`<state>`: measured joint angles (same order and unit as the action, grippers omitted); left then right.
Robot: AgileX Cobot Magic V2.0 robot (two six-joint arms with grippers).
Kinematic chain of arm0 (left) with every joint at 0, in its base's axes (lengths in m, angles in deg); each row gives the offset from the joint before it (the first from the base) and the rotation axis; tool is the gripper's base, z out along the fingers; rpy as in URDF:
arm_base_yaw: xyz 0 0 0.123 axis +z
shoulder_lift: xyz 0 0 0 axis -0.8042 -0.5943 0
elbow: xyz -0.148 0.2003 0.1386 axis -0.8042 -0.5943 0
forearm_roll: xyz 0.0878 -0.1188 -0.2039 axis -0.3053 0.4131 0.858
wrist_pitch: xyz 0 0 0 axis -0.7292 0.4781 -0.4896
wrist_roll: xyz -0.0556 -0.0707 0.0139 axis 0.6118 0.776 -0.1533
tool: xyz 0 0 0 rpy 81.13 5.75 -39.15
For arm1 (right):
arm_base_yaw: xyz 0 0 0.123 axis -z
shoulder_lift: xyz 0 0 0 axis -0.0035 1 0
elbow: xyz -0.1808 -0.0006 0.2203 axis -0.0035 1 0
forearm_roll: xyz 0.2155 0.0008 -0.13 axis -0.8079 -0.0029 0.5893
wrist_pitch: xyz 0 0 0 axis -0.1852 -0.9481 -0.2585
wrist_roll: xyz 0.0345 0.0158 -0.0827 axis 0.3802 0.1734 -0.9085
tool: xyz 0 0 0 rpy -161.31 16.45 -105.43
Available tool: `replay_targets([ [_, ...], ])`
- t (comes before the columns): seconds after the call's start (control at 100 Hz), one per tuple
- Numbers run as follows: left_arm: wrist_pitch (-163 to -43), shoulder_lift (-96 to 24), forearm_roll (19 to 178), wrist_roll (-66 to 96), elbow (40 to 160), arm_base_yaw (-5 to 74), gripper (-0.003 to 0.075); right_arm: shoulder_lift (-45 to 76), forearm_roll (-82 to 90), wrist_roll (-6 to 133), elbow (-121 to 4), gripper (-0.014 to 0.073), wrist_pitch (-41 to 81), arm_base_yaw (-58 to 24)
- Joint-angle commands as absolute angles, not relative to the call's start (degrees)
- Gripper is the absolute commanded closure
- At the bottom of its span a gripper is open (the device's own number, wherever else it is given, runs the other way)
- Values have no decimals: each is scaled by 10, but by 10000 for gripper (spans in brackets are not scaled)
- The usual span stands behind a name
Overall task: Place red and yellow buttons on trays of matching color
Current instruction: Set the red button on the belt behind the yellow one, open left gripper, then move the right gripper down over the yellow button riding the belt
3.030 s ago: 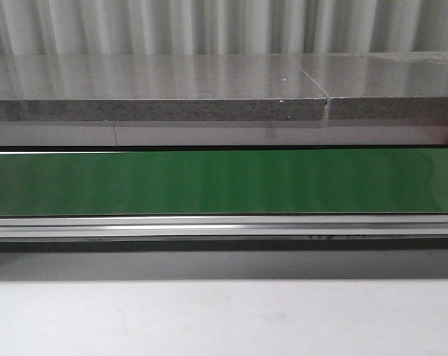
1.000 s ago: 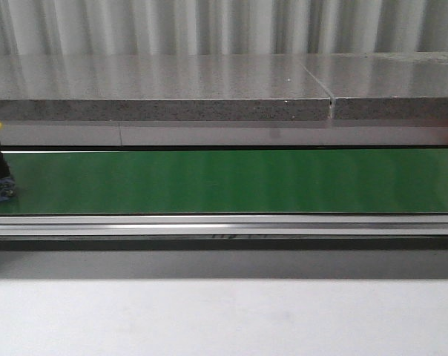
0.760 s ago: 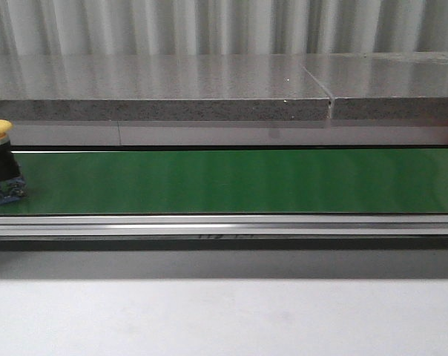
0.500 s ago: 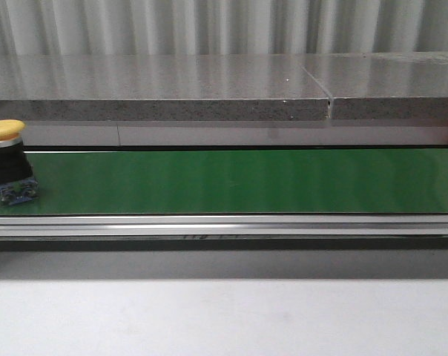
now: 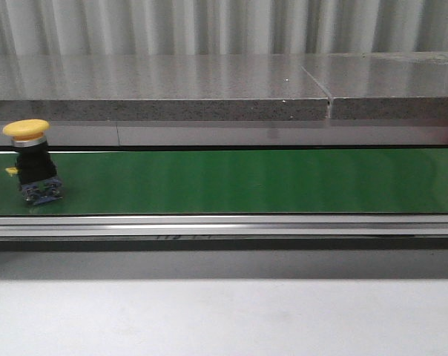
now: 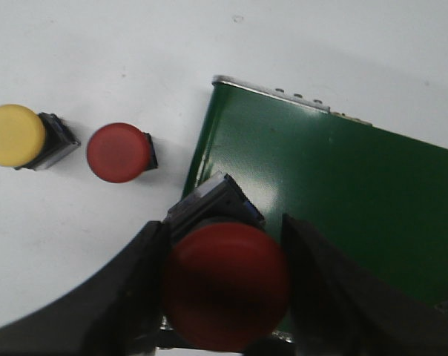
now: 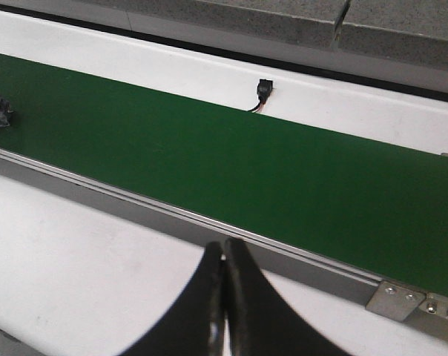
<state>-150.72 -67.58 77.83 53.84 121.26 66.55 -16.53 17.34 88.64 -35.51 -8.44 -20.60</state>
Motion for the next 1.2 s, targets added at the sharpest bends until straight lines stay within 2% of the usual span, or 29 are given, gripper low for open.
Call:
replay_targets([
  [0.0, -1472, -648, 793, 537, 1206, 648, 514, -163, 171, 879, -370, 699, -47, -206],
  [0.2, -1450, -652, 796, 537, 1168, 627, 514, -163, 171, 879, -370, 699, -47, -206],
  [0.64, -1458, -683, 801, 537, 1166, 627, 506, -163, 171, 879, -370, 699, -47, -206],
  [0.74, -1455, -684, 804, 537, 1166, 627, 437, -163, 171, 879, -370, 699, -47, -206],
  [0.86, -1449, -684, 813, 537, 1166, 627, 263, -163, 171, 879, -370, 699, -47, -206],
  [0.91, -1440, -684, 813, 537, 1166, 627, 227, -163, 171, 879, -370, 699, -47, -206],
  [1.19, -1404, -670, 819, 505, 1166, 612, 227, -163, 171, 879, -370, 699, -47, -206],
])
